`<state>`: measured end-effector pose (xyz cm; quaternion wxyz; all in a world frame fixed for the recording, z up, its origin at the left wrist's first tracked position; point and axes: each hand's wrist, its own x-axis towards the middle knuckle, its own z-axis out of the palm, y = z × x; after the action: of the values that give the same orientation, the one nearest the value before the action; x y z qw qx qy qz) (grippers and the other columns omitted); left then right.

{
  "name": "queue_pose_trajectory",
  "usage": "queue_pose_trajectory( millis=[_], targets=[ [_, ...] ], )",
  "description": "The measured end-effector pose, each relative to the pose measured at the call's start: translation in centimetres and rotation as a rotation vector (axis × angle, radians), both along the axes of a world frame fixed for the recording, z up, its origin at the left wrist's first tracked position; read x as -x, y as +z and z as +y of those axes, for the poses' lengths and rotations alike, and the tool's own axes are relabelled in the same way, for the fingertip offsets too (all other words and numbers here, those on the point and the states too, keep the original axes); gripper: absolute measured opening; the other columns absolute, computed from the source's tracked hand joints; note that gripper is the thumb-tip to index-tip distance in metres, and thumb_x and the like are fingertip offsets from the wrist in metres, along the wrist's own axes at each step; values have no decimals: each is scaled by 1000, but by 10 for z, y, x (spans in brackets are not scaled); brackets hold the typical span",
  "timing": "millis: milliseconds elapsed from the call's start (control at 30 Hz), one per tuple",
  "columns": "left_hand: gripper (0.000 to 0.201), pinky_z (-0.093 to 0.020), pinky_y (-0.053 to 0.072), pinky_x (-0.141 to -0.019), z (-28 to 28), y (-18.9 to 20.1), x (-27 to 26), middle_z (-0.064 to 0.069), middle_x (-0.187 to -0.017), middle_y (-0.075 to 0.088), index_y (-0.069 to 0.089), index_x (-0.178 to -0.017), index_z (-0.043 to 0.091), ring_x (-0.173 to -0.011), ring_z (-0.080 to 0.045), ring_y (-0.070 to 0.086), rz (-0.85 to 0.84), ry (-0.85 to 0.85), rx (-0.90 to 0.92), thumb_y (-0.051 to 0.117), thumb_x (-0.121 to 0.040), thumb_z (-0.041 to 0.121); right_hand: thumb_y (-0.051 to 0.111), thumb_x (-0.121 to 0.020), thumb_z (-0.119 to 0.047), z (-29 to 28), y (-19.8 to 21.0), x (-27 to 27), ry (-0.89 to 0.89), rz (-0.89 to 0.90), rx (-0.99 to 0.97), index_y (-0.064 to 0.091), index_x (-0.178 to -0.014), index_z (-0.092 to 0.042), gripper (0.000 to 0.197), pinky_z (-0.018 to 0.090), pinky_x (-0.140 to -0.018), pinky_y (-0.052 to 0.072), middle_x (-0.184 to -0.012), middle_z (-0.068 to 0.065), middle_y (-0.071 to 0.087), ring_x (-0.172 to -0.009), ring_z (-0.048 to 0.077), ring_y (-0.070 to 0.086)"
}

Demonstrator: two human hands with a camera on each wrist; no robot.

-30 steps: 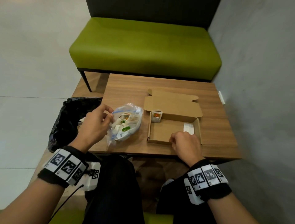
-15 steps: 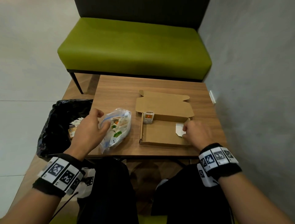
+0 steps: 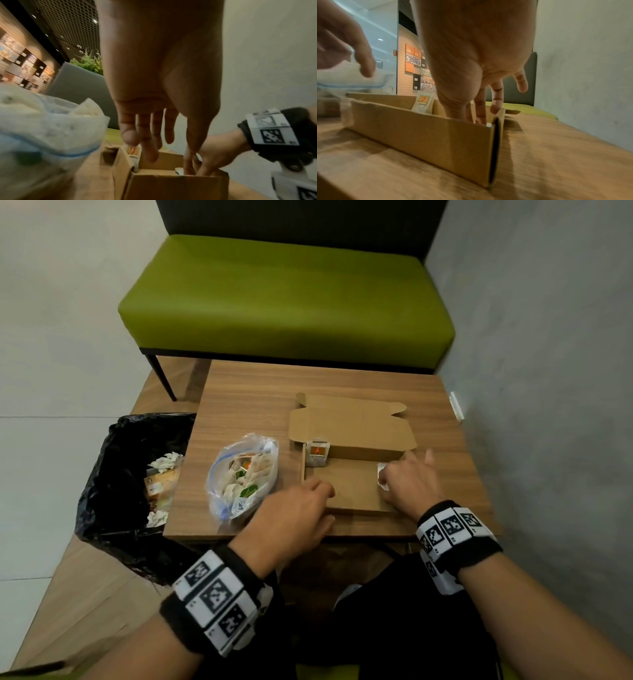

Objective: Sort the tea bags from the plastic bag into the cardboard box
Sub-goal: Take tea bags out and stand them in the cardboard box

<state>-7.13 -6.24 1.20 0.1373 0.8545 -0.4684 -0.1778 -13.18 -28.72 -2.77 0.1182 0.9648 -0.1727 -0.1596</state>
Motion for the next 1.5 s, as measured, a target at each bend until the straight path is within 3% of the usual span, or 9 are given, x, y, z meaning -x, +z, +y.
queue_pose_trajectory(
  millis=[133,367,500,633,800,933,1200,1367,1500],
  targets=[
    [48,-45,55,-86,-18,-20,7,-4,-134,47,40,-139,16,-111,-27,57,21,-96,-177,51,-96,37,56,-94,-20,0,-2,-3,-11,10,-15,70,-101,-28,18,52,-104,27,-99,0,69,-112,23,55],
    [51,-44,53,-90,-21,-31,9,-7,-129,54,37,-140,17,-113,-26,54,17,-118,-246,51,-96,40,56,-94,-19,-16,14,-1,-33,-129,-71,66,-89,-26,13,50,-102,32,-86,-2,67,-96,20,61],
    [55,-44,53,-90,-21,-29,13,-6,-133,52,34,-144,19,-117,-26,54,35,-148,-265,52,-96,41,52,-99,-26,-29,41,-8,-12,-113,-171,67,-100,-26,15,57,-115,19,-95,-3,67,-109,20,55],
    [56,-43,53,-89,-21,-27,16,-5,-133,51,34,-144,19,-118,-26,53,34,-161,-277,52,-96,42,55,-98,-25,-38,55,-21,21,-47,-178,67,-103,-31,14,57,-115,17,-100,-7,63,-116,19,50],
    [56,-47,51,-92,-22,-27,18,-6,-131,53,36,-142,18,-116,-27,55,22,-171,-296,49,-96,46,60,-95,-24,-41,42,-36,44,-11,-167,67,-97,-31,10,57,-113,21,-93,-10,62,-112,18,53],
    [56,-47,51,-92,-22,-26,17,-7,-131,52,35,-143,18,-117,-27,54,28,-175,-306,48,-96,47,60,-96,-19,-43,25,-39,42,-64,-198,69,-95,-30,14,61,-116,16,-96,-8,66,-110,18,56],
    [55,-48,49,-95,-20,-24,17,-6,-132,52,37,-142,17,-118,-27,54,44,-164,-306,48,-96,46,54,-99,-33,-54,16,-31,29,-278,-260,66,-116,-31,21,52,-113,27,-114,-9,68,-117,16,54],
    [57,-50,48,-96,-19,-24,16,-6,-134,52,36,-143,18,-120,-27,53,52,-163,-317,48,-96,49,67,-88,-46,-59,21,-19,1,-146,-287,61,-124,-32,40,52,-112,30,-115,-10,66,-116,15,56],
    [57,-50,47,-98,-20,-23,15,-6,-134,52,36,-143,17,-119,-27,53,52,-173,-338,49,-96,48,67,-90,-34,-58,17,-18,3,-140,-238,65,-110,-33,20,50,-111,32,-109,-11,64,-112,15,56]
  ],
)
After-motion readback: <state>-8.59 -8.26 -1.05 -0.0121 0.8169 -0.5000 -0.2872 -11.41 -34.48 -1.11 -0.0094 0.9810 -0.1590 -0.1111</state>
